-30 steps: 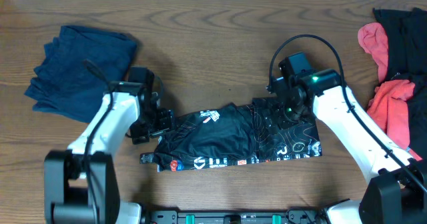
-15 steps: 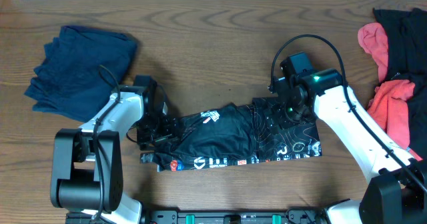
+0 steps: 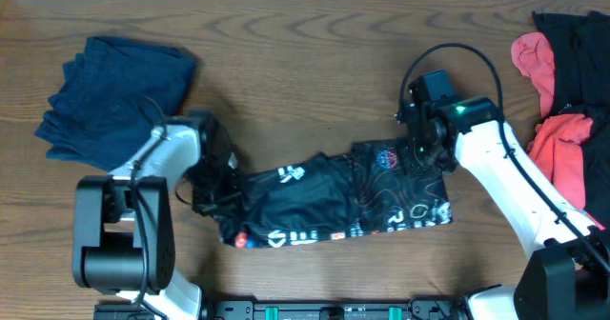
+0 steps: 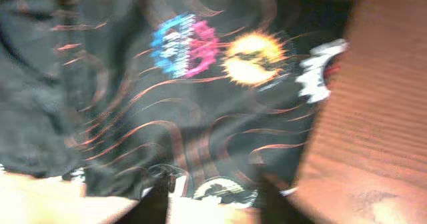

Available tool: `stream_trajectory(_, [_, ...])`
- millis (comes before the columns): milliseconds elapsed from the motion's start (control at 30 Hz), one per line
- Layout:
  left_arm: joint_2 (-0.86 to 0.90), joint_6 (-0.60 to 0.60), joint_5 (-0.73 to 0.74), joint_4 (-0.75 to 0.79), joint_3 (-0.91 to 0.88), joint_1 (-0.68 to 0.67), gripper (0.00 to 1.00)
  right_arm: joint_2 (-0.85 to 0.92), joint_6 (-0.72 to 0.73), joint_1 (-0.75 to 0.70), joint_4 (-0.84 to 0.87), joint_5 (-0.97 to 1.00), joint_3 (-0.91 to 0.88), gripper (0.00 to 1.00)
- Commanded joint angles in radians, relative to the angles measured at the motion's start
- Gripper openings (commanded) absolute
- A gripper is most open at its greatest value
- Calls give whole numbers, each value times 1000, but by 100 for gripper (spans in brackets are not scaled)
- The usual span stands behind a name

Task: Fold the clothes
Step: 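Fold the strip's left end rightward over the center with the left gripper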

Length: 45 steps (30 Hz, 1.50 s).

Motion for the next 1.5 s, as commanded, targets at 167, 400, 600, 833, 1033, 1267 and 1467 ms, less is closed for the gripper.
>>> stream_trajectory(167, [-60, 5, -128, -193, 267, 87, 6, 28, 25, -25, 43, 15, 9, 1])
stream_trajectory(400, [-116, 6, -136, -217, 337, 84, 6, 156, 21, -22, 42, -29, 8, 1])
stream_trajectory(600, [-120, 5, -139, -240, 432, 84, 6, 262, 21, 5, 63, -70, 8, 1])
stream_trajectory(833, [-120, -14, -53, -273, 491, 41, 6, 325, 22, 41, 94, -73, 7, 1])
stream_trajectory(1033, [-120, -22, -34, -288, 491, -84, 6, 344, 26, 60, 109, -76, 3, 1])
stream_trajectory(1267, [-120, -130, -34, -222, 491, -289, 6, 345, 27, 61, 108, -76, 3, 1])
stream_trajectory(1467, [-119, -201, -34, -139, 491, -460, 6, 345, 33, 60, 102, -76, 3, 1])
